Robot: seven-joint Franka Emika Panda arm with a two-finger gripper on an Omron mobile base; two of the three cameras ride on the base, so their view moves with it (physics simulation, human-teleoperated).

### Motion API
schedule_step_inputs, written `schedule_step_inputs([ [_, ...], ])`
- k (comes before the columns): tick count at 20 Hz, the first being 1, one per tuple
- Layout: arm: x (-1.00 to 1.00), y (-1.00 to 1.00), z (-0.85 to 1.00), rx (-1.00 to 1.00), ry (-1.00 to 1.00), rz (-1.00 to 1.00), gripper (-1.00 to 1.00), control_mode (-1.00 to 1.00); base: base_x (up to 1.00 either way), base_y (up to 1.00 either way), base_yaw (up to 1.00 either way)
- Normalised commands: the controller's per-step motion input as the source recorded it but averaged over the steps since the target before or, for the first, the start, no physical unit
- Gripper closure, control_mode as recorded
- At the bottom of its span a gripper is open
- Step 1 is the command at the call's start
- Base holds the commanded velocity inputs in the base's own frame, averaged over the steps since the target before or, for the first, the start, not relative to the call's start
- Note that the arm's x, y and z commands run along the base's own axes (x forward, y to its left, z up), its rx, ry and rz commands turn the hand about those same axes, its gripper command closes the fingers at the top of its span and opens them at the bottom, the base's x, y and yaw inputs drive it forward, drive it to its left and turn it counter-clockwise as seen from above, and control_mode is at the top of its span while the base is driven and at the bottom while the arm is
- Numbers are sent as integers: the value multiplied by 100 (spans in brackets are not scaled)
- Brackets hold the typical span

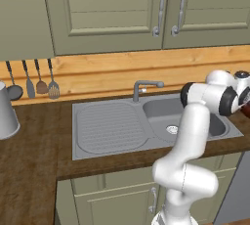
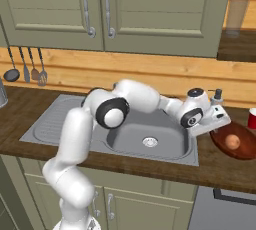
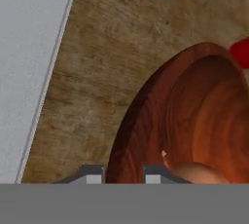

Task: Pick the onion from the sink and place it in the bowl. Then pick the bowl and place it in the microwave. Then close the microwave door and press the start button.

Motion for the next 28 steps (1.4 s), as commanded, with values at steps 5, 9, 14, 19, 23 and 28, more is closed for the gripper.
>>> schedule_step_inputs([
  [5,-13,52,0,-37,-21,23,100,-100,0,0,0],
  [9,-2,13,0,-32,-19,24,100,-100,0,0,0],
  [14,-7,0,50,-11,0,13,100,-100,0,0,0],
  [19,-21,0,73,-16,3,12,100,-100,0,0,0],
  [23,-25,-3,62,-12,13,15,100,-100,0,0,0],
  [28,-41,-6,45,-3,24,20,100,-100,0,0,0],
])
